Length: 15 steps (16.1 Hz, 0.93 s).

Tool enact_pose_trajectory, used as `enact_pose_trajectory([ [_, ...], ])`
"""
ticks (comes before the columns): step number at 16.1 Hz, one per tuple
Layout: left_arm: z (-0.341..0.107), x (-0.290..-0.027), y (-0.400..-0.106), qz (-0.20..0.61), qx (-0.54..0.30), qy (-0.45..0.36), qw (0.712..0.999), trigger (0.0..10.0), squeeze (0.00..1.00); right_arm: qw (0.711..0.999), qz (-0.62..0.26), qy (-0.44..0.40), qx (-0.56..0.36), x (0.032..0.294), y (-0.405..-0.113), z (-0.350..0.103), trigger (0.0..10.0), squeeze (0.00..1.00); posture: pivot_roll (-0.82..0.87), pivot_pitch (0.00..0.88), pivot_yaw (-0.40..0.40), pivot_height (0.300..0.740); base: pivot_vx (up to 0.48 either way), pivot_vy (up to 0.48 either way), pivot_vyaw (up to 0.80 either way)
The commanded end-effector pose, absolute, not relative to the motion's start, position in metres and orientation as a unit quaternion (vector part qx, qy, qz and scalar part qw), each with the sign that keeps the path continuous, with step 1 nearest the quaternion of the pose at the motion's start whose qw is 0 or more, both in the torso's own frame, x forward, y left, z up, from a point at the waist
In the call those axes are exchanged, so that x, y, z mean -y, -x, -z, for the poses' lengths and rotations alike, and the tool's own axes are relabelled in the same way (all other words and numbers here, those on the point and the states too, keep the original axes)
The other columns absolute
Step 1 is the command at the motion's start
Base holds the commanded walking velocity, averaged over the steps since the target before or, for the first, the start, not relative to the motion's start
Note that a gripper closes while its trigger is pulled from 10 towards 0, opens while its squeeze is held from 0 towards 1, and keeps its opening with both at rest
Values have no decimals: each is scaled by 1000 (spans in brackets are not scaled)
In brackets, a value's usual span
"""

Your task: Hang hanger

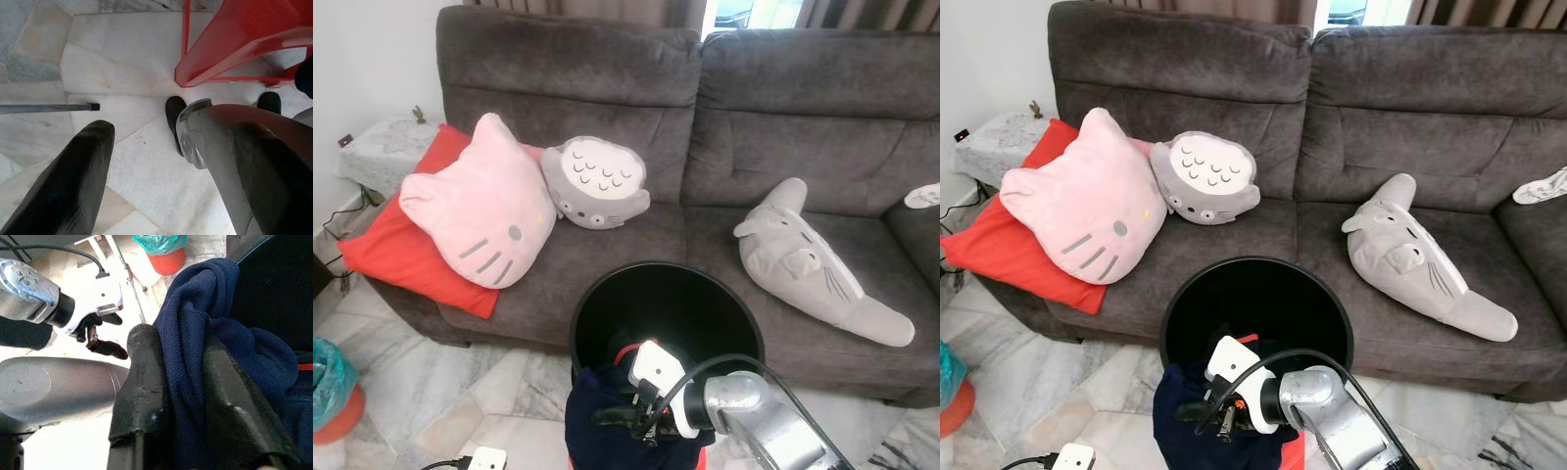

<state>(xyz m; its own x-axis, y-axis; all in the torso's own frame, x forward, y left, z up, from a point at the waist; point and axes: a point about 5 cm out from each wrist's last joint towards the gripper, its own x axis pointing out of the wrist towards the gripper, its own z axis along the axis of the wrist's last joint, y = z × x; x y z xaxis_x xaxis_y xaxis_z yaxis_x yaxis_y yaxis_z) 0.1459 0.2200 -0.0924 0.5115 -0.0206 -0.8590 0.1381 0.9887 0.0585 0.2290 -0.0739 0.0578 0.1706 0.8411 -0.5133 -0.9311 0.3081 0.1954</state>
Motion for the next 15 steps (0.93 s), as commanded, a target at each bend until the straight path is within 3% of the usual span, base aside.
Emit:
enact_pose_trajectory([
  [1, 94, -220, -143, 44, -498, -58, 864, 10000, 0, 773, -572, 83, -264, 76, -234, -63, 0, 0, -43, 0, 0, 740, 0, 0, 0],
  [5, 93, -220, -144, 44, -498, -59, 864, 10000, 0, 796, -558, 62, -228, 76, -244, -78, 0, 0, -45, 0, 3, 740, 0, 0, 0],
  [8, 93, -221, -144, 45, -497, -61, 864, 10000, 0, 814, -560, 15, -153, 72, -252, -104, 0, 0, -46, 0, 5, 740, 0, 0, 0],
  [15, 93, -221, -144, 38, -495, -61, 866, 10000, 0, 778, -618, -24, -107, 58, -239, -124, 0, 0, -45, 0, 7, 740, 0, 0, 0],
])
